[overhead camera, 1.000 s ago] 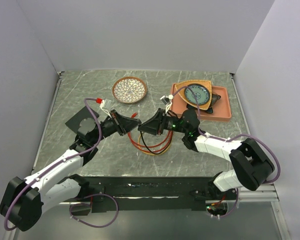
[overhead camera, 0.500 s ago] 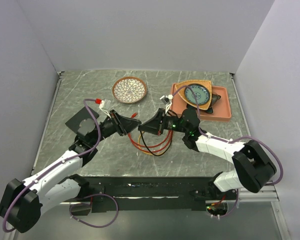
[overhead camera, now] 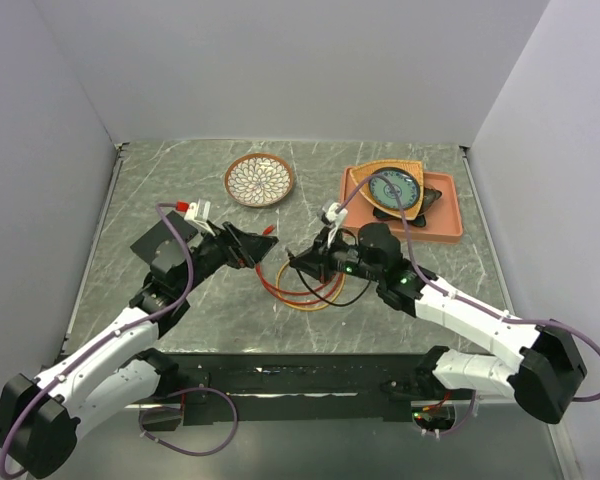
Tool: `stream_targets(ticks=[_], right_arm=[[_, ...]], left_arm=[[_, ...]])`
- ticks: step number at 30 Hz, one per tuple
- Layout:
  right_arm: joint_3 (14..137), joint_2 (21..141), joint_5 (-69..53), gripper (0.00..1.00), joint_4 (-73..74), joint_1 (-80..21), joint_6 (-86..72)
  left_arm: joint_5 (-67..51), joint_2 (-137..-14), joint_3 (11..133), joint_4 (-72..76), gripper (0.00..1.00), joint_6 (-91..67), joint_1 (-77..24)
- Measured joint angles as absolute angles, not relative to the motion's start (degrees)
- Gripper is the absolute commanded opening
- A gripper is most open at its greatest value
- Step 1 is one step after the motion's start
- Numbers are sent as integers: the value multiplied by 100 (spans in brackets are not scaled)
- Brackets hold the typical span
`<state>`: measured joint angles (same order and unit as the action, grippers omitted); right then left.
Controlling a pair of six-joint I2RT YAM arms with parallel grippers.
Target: Insert the plug into the switch port
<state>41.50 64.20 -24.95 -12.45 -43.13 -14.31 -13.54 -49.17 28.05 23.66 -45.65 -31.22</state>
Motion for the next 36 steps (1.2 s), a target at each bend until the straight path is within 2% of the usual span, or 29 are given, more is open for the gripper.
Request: stream_targets(ticks=[8,14,15,23,27,30,36], right_arm=[[4206,6270,-624,0,-257,-5175,-152],[4154,6202,438,0,-193,-5559,301],[4136,6171,541,0,-196,-5596,344],[4117,6143,1052,0,-198,-5719,543],[4112,6187,1111,0,-202,-5728,515],[4112,6265,1111,0,-176,-5730,445],[4082,6335,1066,0,-108,-5734,311]], left_arm=[[-1011,-4965,2952,1857,99,-4362,-3122],[-626,-5159,3317,1380,99,-4200,-3122],[-473,-5218,3417,1249,96,-4163,-3122],[1166,-6237,4930,-397,96,-4014,-3028],[1291,-7002,5717,-913,96,-3955,-2346],[1061,-7408,5756,-1070,96,-3970,-1420],[814,-8412,5789,-1299,96,-4123,-252]])
